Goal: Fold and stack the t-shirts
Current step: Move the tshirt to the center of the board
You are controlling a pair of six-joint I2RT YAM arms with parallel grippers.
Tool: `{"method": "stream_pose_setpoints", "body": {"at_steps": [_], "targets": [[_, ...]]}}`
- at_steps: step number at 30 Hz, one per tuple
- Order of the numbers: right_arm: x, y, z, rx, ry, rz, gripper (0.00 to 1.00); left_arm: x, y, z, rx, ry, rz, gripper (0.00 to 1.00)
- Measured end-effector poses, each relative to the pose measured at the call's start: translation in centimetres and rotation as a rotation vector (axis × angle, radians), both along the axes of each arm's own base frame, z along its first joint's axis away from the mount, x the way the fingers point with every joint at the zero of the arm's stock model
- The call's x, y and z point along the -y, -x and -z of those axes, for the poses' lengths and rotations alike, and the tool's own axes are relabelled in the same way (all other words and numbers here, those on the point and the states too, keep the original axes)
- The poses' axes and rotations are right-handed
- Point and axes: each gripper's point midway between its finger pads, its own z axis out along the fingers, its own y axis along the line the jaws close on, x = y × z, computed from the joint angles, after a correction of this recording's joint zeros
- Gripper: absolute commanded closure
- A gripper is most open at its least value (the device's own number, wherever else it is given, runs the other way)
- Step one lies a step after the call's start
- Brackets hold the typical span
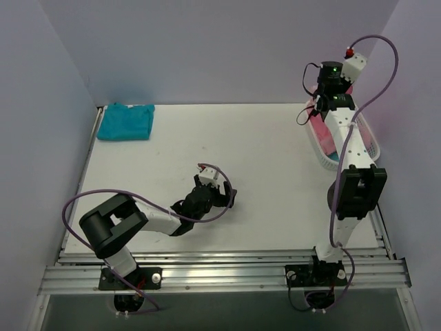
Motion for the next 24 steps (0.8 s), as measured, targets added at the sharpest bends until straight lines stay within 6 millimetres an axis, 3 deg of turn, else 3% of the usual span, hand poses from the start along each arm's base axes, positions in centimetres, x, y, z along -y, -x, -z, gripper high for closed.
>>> {"method": "stream_pose_setpoints", "body": {"at_steps": [3, 6, 10, 13, 19, 24], "targets": [[-4.3, 0.1, -3.7, 0.066, 0.008, -0.09, 1.0, -0.1, 0.0, 0.0, 0.003, -0.004, -0.011, 0.06], [-9.3, 0.2, -5.6, 0.094, 0.012, -0.202, 1.0, -0.4, -0.2, 0.0, 0.008, -0.012, -0.03, 0.06], [-18.4, 1.0, -7.0, 0.09, 0.032, -0.402, 1.0, -1.2, -0.6, -0.6, 0.02, -0.019, -0.071, 0.06], [-26.3, 3.0, -8.8, 0.099, 0.052, -0.585, 1.0, -1.9, -0.8, -2.3, 0.052, 0.001, -0.108, 0.06], [-38.5, 9.1, -14.8, 0.22, 0.033, -0.89, 1.0, -4.1, -1.2, -5.6, 0.101, 0.019, -0.198, 0.06], [-44.4, 13.5, -14.7, 0.22, 0.046, -1.033, 1.0, -7.7, -0.3, -9.2, 0.137, 0.078, -0.298, 0.06]]}}
